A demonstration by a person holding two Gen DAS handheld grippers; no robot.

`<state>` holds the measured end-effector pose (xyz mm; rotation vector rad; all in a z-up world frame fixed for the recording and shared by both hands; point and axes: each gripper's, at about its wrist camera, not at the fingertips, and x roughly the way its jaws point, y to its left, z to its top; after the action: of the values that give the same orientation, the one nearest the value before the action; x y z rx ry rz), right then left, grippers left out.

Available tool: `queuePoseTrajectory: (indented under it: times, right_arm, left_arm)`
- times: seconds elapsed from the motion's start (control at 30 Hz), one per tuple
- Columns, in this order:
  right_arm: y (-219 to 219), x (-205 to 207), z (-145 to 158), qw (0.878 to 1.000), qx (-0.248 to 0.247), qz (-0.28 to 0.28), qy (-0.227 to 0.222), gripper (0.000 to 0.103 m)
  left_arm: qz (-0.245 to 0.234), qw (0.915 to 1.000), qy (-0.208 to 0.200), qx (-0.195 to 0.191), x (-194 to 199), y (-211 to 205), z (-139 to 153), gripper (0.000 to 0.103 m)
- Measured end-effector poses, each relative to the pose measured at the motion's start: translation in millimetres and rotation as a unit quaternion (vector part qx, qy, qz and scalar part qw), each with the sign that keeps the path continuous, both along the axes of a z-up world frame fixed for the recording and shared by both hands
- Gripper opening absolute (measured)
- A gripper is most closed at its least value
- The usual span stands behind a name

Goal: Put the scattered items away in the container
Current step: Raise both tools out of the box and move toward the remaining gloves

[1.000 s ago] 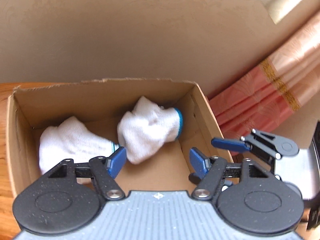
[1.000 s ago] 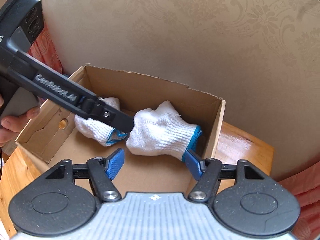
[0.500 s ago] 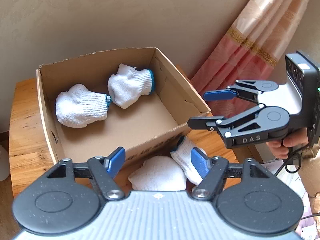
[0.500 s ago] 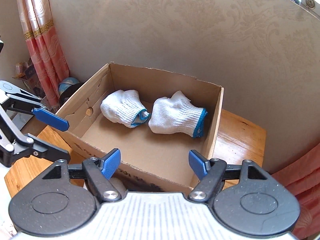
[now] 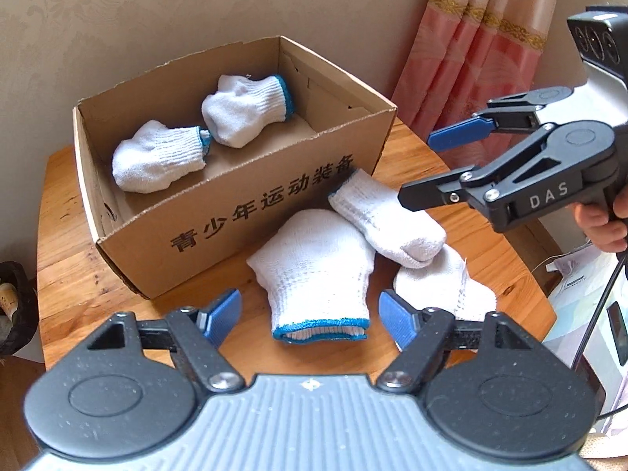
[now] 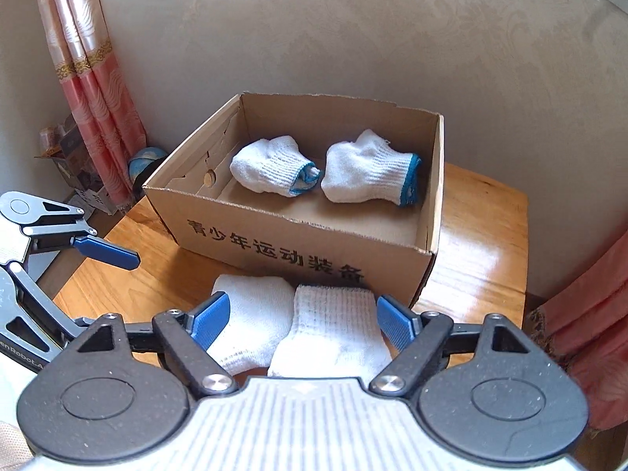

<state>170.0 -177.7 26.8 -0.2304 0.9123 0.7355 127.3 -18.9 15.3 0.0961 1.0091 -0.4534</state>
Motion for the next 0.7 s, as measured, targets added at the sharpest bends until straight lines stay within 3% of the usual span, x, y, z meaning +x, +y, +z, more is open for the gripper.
queuePoseTrajectory:
  times: [0.27,0.4,0.53,0.7]
  right_arm:
    - [-12,9,-28,0.999,-0.007,-0.029,0.031,0.086]
    - [-18,16,-39,0.998,-0.01,-0.041,0.041,0.086]
    - [-26,22,-44,0.998,-0.014,-0.047,0.046,0.086]
    - [-35,28,-49,0.997,-0.014,-0.057,0.052,0.086]
  left_arm:
    - [0.014,0.9965,0.045,-0.068,10,-4,-29,0.077]
    - [-0.014,0.9912,0.054,-0.12,11,-16,-26,0.077]
    - [-0.049,0.9868,0.072,-0.136,15,-35,-31,0.077]
    - [-0.061,0.9824,0.107,-0.141,25,-53,-50,0.077]
